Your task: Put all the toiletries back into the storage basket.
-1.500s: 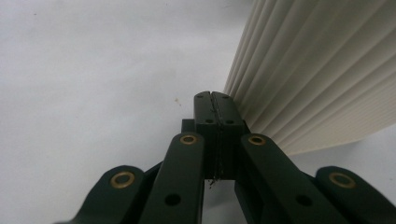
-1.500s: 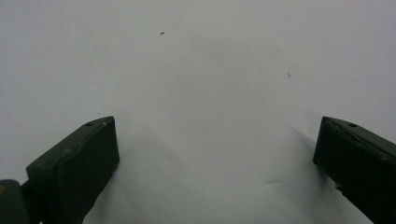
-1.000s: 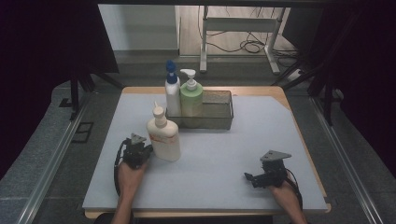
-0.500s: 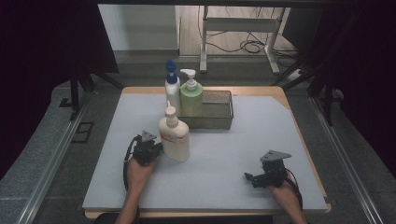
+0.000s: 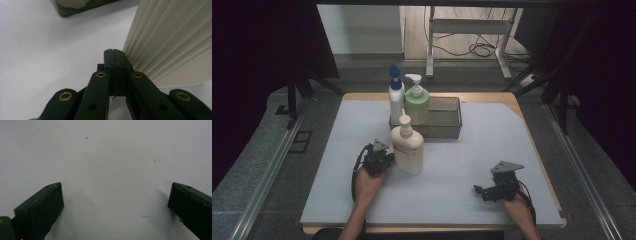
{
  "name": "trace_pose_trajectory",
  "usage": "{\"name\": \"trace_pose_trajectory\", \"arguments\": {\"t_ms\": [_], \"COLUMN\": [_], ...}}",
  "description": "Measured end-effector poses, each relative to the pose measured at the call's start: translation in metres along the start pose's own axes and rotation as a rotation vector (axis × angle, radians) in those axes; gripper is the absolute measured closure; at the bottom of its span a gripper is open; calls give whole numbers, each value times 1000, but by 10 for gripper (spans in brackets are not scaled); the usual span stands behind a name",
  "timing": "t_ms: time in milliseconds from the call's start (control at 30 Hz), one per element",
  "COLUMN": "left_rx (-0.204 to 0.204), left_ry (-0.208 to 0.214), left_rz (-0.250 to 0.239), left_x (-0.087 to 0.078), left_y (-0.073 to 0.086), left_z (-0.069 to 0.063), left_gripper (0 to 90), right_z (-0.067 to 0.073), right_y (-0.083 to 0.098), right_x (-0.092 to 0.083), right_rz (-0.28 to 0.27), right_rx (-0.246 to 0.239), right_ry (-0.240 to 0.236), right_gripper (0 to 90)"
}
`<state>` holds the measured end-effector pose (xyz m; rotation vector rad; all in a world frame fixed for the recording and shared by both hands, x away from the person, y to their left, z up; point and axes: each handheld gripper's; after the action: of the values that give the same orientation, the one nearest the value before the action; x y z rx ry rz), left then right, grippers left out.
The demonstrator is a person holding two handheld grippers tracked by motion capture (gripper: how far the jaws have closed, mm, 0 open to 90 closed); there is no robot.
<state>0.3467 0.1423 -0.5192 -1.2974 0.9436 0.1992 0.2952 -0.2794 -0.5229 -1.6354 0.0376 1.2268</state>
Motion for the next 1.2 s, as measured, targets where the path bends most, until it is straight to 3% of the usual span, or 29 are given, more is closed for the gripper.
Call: {"name": "trace_pose_trajectory", "arguments": {"t_ms": [167,1200], "left_rx": [29,115], "left_ry": [16,90], "left_rz": [6,19], "left_x": [1,9], "left_y": [-2,-11], "left_z": [-8,-51], "left_gripper": [891,890], "right_z": [0,0], "right_y": [0,0], "right_x": [0,0], "right_rz": [0,-1], "right_rx": [0,-1], "right_ry": [0,0], "right_gripper": [0,0]}}
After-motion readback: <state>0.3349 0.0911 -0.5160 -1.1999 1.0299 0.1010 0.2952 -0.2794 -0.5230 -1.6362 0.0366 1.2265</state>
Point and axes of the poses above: each handheld gripper's, and its own axes: x roughly forward along the jaws, y roughly out of its underside, z roughly to its left, and after that the axes turned 5 degrees about -y, right-handed
